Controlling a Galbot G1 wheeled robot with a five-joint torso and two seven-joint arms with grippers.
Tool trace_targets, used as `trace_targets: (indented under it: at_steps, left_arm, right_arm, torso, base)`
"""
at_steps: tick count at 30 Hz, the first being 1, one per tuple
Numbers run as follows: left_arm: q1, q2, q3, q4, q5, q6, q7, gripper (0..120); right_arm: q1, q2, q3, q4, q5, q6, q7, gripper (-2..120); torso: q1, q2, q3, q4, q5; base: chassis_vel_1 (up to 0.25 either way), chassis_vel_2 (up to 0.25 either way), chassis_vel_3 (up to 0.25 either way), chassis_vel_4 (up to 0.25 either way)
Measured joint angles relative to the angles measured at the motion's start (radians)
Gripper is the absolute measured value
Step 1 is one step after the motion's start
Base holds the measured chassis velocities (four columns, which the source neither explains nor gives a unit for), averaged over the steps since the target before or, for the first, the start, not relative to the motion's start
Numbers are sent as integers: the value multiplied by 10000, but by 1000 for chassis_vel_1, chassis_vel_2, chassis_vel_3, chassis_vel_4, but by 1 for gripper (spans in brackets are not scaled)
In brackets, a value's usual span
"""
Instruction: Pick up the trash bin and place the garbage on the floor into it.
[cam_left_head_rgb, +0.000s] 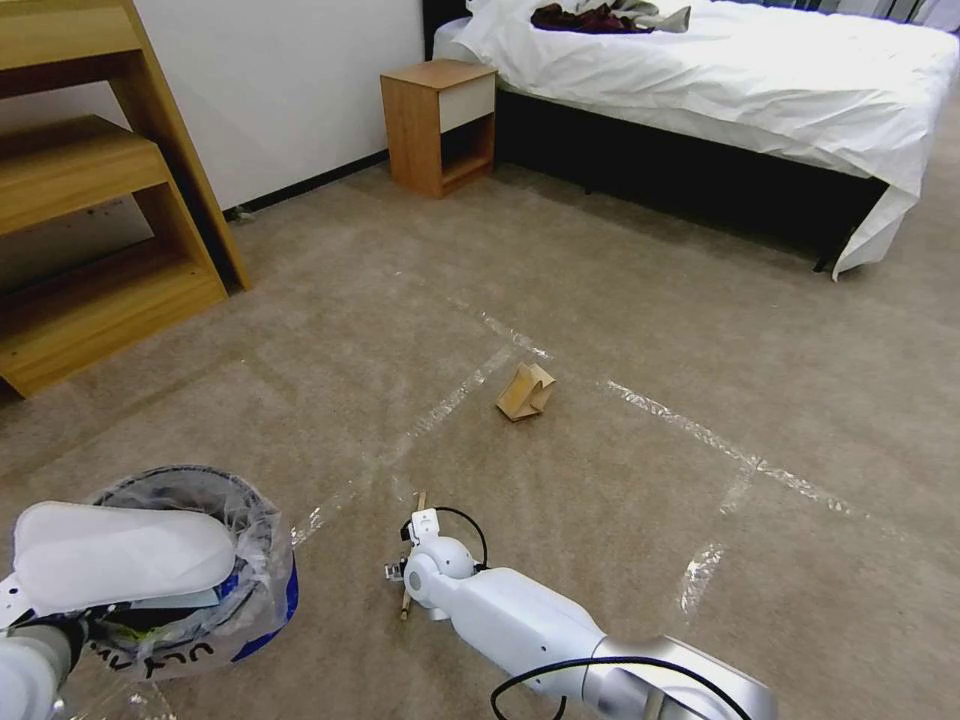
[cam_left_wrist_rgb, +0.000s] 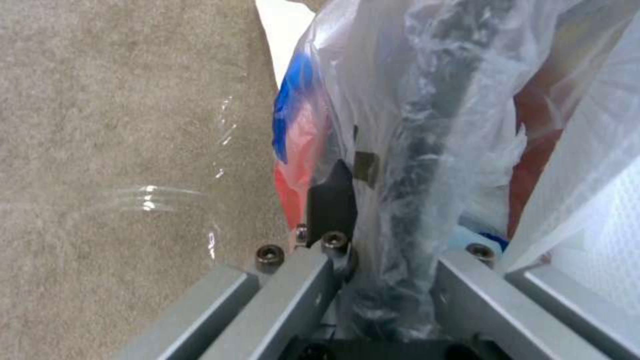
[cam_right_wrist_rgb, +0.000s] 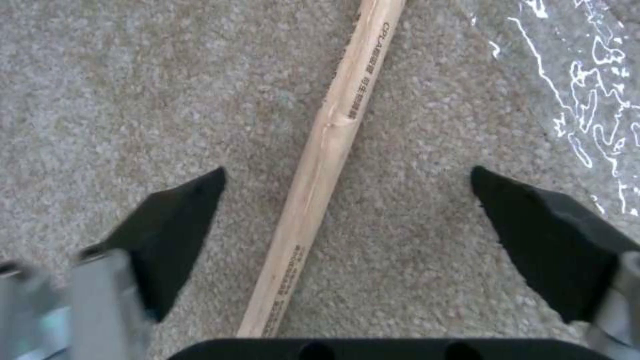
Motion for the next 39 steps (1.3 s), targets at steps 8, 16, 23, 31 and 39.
trace_targets:
  at_steps: [8,16,23,31,39]
  left_arm:
    - [79,-62,65,-94,110,-6,34,0]
    - [85,-79,129,-159,166,-28,53,0]
    - [54,-45,195,-128,211,-37,76,0]
    - [-1,20,227,-84,196,-47,87,0]
    - [35,114,214,-93,145,-50,103,0]
  right_arm:
    - [-33,0,64,-25,-140,137,-109,58]
    - [-12,3,151,-82,-144,250,-245,30]
    - [50,10,204,-97,-108,318,-374,5]
    - [99,7,252,-127,-83,390,-381,0]
    - [101,6,311,-46,-22,454,-264,0]
  torso:
    - [0,1,-3,-7,-5]
    - [0,0,0,0,2]
    - [0,0,1,6,1]
    - [0,0,1,3,0]
    - [0,0,0,2,0]
  base:
    - [0,0,0,0]
    - [0,0,0,0]
    - [0,0,0,0]
    - [0,0,0,0]
    - [0,0,0,0]
